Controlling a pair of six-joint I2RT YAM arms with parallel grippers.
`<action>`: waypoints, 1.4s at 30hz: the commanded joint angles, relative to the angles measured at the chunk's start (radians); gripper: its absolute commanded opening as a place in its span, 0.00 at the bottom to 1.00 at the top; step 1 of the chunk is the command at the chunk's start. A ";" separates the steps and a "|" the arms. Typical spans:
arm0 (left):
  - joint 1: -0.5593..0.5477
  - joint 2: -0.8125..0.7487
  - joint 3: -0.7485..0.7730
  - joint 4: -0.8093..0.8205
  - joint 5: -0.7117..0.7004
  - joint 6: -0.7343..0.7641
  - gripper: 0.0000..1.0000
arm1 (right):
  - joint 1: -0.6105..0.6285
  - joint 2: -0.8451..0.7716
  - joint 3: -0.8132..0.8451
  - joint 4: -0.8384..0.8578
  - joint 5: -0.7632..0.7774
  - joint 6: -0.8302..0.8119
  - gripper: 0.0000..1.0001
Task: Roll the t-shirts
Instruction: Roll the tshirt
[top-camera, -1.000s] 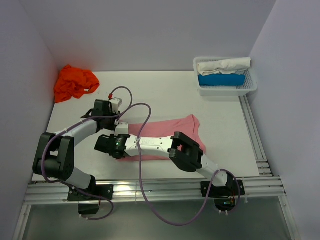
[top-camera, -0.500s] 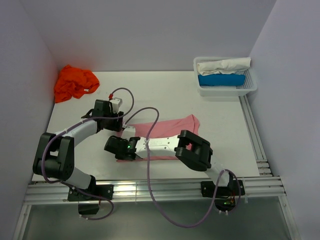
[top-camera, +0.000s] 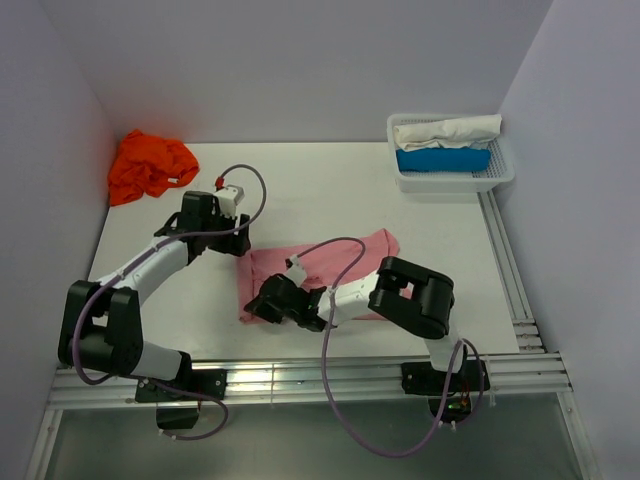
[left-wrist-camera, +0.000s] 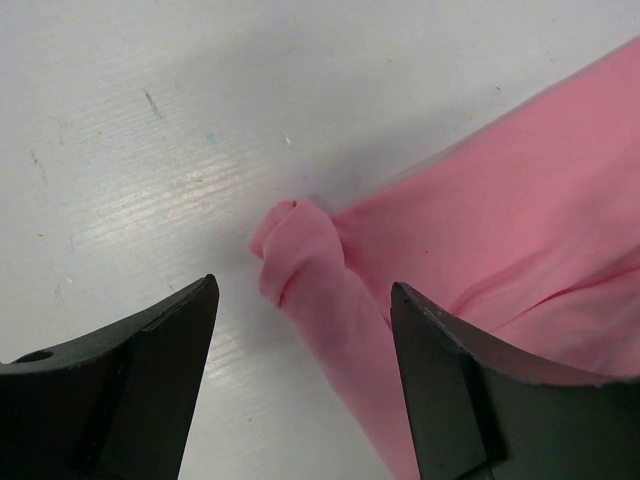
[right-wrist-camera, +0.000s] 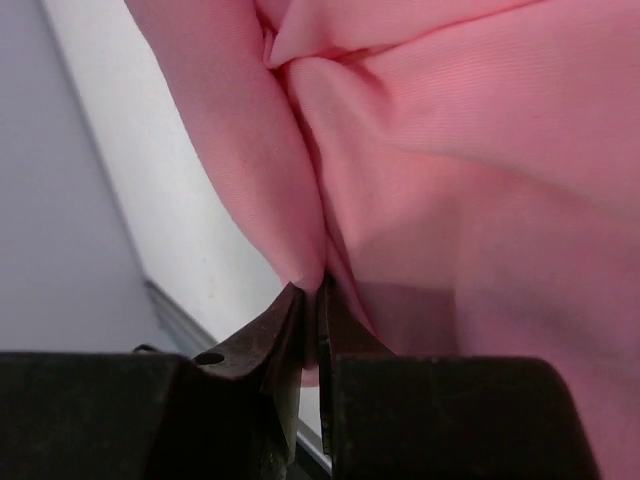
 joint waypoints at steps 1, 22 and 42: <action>0.009 -0.036 0.030 -0.031 0.059 0.031 0.76 | -0.028 -0.010 -0.104 0.245 -0.029 0.090 0.11; 0.052 0.199 0.019 0.062 0.122 0.036 0.66 | -0.051 0.171 -0.192 0.821 -0.116 0.268 0.07; -0.012 0.163 0.079 -0.034 0.058 0.079 0.31 | 0.031 -0.017 0.260 -0.513 0.230 -0.028 0.51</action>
